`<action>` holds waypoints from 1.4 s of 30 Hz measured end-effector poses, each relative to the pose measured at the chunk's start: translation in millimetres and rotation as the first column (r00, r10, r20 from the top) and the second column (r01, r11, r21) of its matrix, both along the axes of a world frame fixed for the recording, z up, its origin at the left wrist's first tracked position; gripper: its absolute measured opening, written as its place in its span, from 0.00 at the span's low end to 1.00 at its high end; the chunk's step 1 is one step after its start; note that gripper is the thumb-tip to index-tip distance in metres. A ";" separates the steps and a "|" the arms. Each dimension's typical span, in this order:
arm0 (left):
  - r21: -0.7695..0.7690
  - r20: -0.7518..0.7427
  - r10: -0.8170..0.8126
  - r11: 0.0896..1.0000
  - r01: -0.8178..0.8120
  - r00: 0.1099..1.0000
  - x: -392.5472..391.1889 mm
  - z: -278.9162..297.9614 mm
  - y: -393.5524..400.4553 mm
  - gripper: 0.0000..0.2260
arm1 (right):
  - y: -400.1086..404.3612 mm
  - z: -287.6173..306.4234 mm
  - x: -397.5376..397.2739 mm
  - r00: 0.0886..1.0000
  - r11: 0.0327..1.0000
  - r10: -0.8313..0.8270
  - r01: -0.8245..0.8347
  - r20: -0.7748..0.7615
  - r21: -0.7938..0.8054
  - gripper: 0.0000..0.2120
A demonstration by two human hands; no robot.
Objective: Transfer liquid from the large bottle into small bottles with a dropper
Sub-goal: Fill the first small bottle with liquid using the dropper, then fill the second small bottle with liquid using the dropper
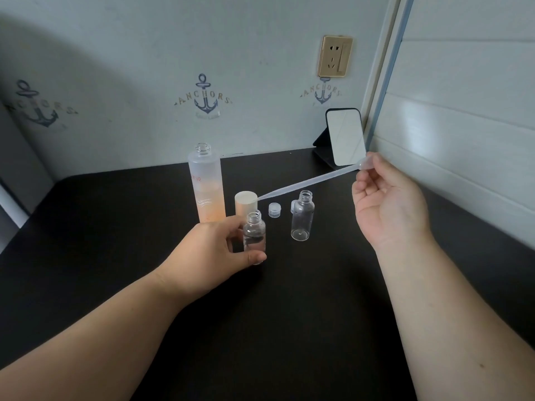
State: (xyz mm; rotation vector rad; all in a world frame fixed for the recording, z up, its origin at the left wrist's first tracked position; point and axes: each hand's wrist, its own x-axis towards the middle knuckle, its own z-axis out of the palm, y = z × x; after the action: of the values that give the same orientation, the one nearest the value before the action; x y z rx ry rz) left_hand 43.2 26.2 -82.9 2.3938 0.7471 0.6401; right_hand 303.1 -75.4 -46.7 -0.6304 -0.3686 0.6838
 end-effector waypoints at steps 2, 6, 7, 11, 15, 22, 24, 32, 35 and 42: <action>-0.014 -0.012 0.029 0.999 -0.029 1.000 2.5 0.6 -1.4 0.13 | -0.2 -1.0 0.7 0.998 1.000 0.007 -0.006 -0.064 0.015 0.08; -0.066 -0.026 0.120 0.990 -0.121 0.992 7.7 -1.3 -2.9 0.14 | -0.5 -3.4 1.0 0.985 0.999 0.021 -0.017 -0.170 0.030 0.08; -0.072 -0.029 0.148 0.986 -0.150 0.989 9.1 -1.6 -3.4 0.14 | -0.1 -3.7 0.9 0.983 0.999 0.023 -0.019 -0.184 0.026 0.10; -0.024 -0.067 0.231 0.972 -0.233 0.971 16.9 2.4 -6.7 0.15 | 0.8 -6.0 -2.2 0.976 0.999 0.042 -0.040 -0.215 0.011 0.14; 0.015 -0.077 0.302 0.953 -0.302 0.950 23.3 7.5 -5.3 0.16 | 1.2 -8.8 -3.3 0.965 0.999 0.051 -0.050 -0.257 0.009 0.12; -0.035 -0.094 0.367 0.928 -0.372 0.925 32.6 12.9 -4.8 0.15 | 3.3 -11.0 -3.2 0.937 0.998 0.054 -0.039 -0.345 0.049 0.01; -0.047 -0.093 0.383 0.920 -0.388 0.919 38.4 15.0 -4.6 0.17 | 4.2 -11.7 -2.7 0.934 0.998 0.055 -0.039 -0.354 0.053 0.03; -0.084 -0.126 0.440 0.888 -0.451 0.889 51.8 13.2 -4.5 0.18 | 3.9 -12.5 -1.2 0.930 0.997 0.071 -0.056 -0.360 0.052 0.12; -0.075 -0.135 0.455 0.881 -0.467 0.880 50.8 11.2 -4.4 0.19 | 4.3 -12.0 -1.7 0.927 0.997 0.072 -0.054 -0.367 0.059 0.13; -0.073 -0.129 0.468 0.875 -0.479 0.874 48.5 10.5 -8.1 0.23 | 3.1 -11.5 -3.0 0.919 0.996 0.079 -0.056 -0.387 0.070 0.01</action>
State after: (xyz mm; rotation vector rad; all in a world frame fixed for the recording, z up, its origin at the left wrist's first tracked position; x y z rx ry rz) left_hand 91.7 18.1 -72.4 2.1679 1.4068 0.6437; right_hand 300.0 -72.3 -58.3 -0.4139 -0.0379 0.8427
